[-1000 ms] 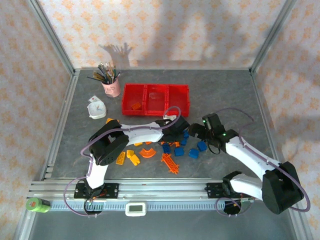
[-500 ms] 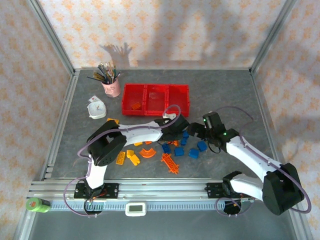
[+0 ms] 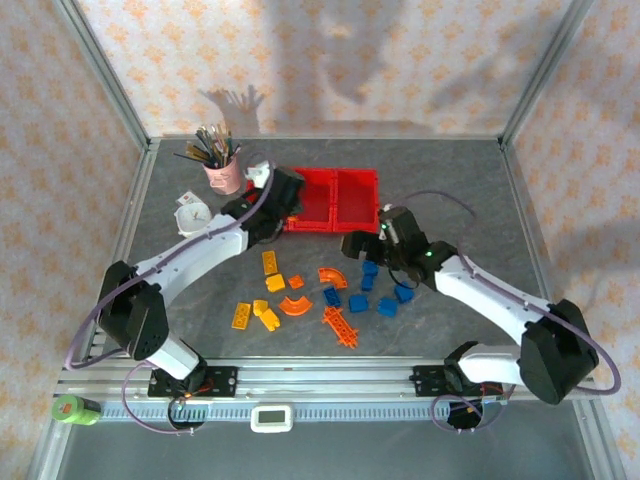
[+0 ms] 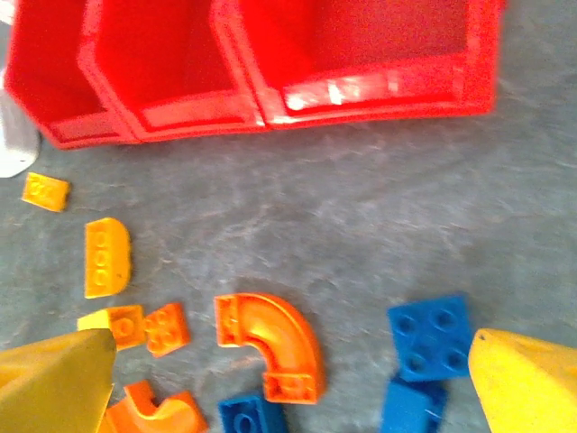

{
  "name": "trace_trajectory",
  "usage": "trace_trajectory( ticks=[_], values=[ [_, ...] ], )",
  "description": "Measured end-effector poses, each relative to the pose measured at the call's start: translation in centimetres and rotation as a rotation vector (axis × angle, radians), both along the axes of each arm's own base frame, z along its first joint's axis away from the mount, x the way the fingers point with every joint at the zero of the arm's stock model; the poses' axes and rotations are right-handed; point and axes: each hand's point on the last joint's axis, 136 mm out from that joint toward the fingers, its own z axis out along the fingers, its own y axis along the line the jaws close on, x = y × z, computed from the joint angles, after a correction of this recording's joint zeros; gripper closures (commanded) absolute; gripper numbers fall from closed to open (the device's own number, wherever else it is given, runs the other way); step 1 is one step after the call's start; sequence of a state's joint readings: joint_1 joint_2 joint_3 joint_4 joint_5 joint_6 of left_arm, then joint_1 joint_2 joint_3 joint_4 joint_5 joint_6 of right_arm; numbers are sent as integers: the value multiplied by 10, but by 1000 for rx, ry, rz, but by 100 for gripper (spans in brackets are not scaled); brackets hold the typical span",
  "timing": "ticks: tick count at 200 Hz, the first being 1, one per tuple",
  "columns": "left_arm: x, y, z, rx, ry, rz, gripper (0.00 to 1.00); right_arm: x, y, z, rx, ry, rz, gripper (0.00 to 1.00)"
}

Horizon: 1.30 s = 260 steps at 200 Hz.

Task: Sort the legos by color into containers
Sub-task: Place the lego in the container.

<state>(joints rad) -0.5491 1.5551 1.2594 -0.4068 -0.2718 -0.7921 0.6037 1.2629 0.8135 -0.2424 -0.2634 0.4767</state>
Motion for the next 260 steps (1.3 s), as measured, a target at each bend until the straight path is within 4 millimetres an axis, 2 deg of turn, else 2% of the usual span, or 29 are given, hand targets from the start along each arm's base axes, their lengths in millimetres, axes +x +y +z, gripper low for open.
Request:
trace_trajectory(
  ticks=[22, 50, 77, 96, 125, 167, 200, 220, 242, 260],
  values=[
    [21, 39, -9, 100, 13, 61, 98, 8, 14, 4, 26, -20, 10, 0],
    [53, 61, -32, 197, 45, 79, 98, 19, 18, 10, 36, -41, -4, 0],
    [76, 64, -57, 266, 78, 54, 96, 25, 18, 17, 37, -69, -20, 0],
    [89, 63, -68, 305, 93, 38, 85, 27, 16, 17, 32, -77, -30, 0],
    [97, 62, -72, 339, 97, 13, 62, 29, 14, 17, 20, -84, -44, 0],
    [97, 60, -72, 350, 106, -15, 49, 33, 8, 18, 13, -90, -57, 0],
    [80, 48, -67, 258, 134, -64, 42, 37, -10, 13, -15, -68, -88, 0],
    [49, 33, -54, 175, 130, -108, 38, 36, -20, 10, -31, -56, -100, 0],
    [6, -8, -42, 107, 115, -205, 35, 28, -32, 3, -49, -37, -108, 0],
    [-30, -47, -43, 81, 120, -313, 29, 20, -40, -7, -70, -9, -108, 0]
  ],
)
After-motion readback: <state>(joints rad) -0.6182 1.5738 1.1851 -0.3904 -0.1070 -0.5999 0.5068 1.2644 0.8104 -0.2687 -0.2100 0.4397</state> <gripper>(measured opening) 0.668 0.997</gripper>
